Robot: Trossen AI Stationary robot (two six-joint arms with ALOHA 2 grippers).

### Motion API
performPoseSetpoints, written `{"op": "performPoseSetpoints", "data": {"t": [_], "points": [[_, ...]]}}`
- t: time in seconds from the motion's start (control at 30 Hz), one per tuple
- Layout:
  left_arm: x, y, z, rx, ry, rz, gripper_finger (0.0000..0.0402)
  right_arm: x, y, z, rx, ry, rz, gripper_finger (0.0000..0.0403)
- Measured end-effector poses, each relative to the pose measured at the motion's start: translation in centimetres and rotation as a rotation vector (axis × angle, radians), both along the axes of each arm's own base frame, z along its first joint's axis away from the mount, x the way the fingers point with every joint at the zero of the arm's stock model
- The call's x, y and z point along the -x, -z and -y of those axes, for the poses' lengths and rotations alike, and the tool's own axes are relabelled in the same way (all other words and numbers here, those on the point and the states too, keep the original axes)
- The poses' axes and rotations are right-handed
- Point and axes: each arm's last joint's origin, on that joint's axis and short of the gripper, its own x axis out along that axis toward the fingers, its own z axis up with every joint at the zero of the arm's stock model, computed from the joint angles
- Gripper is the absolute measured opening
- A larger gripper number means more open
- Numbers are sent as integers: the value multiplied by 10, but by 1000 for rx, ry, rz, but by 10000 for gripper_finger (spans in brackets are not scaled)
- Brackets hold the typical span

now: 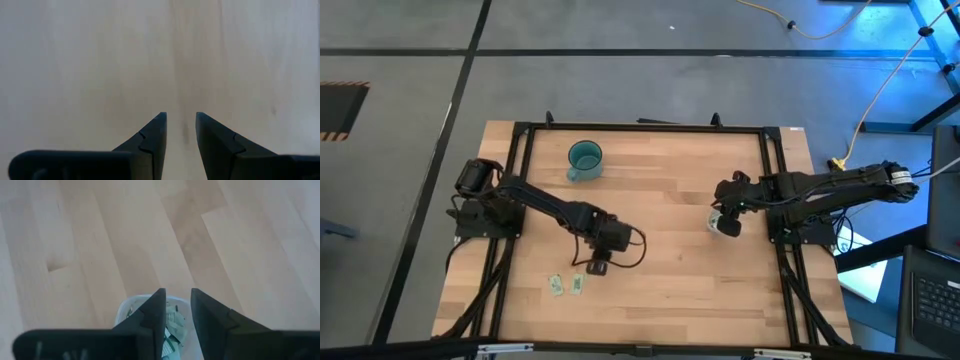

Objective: Pick and place Stevia / Truvia into bins
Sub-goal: Put the stevia packet into the transparent bin

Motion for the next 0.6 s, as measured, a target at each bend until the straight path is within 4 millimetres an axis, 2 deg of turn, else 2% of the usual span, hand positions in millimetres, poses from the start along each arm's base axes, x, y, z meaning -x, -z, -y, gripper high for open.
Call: {"op": "performPoseSetpoints", "data": {"t": [0.3,0.43,0.6], "points": [[34,4,42,86,-110,-285,97,0,0,0,1,0,0,94],[42,4,61,77,-140,-292,97,0,0,0,-1,1,3,94],[50,7,76,-51,-130,-229,97,-2,-1,0,-2,2,19,94]]}}
